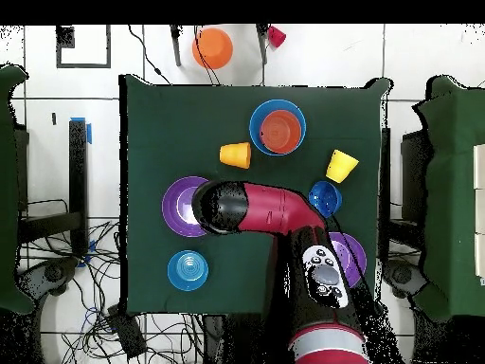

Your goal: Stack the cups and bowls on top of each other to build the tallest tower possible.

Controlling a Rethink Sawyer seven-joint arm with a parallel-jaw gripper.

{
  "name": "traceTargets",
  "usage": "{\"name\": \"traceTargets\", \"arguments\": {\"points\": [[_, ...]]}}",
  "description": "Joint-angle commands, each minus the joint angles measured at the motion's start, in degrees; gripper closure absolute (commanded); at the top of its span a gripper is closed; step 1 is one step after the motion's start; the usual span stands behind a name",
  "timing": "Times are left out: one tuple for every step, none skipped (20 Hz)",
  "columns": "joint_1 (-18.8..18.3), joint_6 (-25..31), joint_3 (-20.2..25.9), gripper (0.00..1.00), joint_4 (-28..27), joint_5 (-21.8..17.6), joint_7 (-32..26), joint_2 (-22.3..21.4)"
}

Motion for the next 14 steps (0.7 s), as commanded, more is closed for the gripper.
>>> {"name": "traceTargets", "arguments": {"points": [[0.22,-5.94,5.53,0.0,-0.76,-3.75,0.1,1.77],[0.25,-6.26,5.67,0.0,-0.76,-3.58,0.33,2.06],[0.46,-7.21,5.59,0.0,-0.45,-3.91,0.49,2.4],[0.9,-7.67,5.22,0.0,-0.74,-4.05,0.97,2.89],[1.13,-8.52,5.22,0.0,-0.61,-3.82,1.6,3.46],[1.12,-8.94,5.38,0.0,-0.53,-3.92,1.42,3.6],[0.95,-9.98,5.65,0.0,0.02,-4.1,1.27,3.71],[0.78,-11.01,5.91,0.0,0.58,-4.29,1.13,3.83],[0.1,-12.09,6.67,0.0,0.89,-3.45,1.57,4.8],[-0.24,-13.04,7.08,0.0,0.96,-3.02,1.93,5.68],[-0.71,-15.18,7.61,0.0,1.05,-2.63,2.62,7.49],[-0.5,-16.25,7.31,0.0,0.74,-2.8,3.01,8.53],[-0.28,-17.53,7.17,0.0,0.76,-3.02,3.38,9.42],[-0.07,-18.81,7.04,0.0,0.78,-3.23,3.74,10.31]]}}
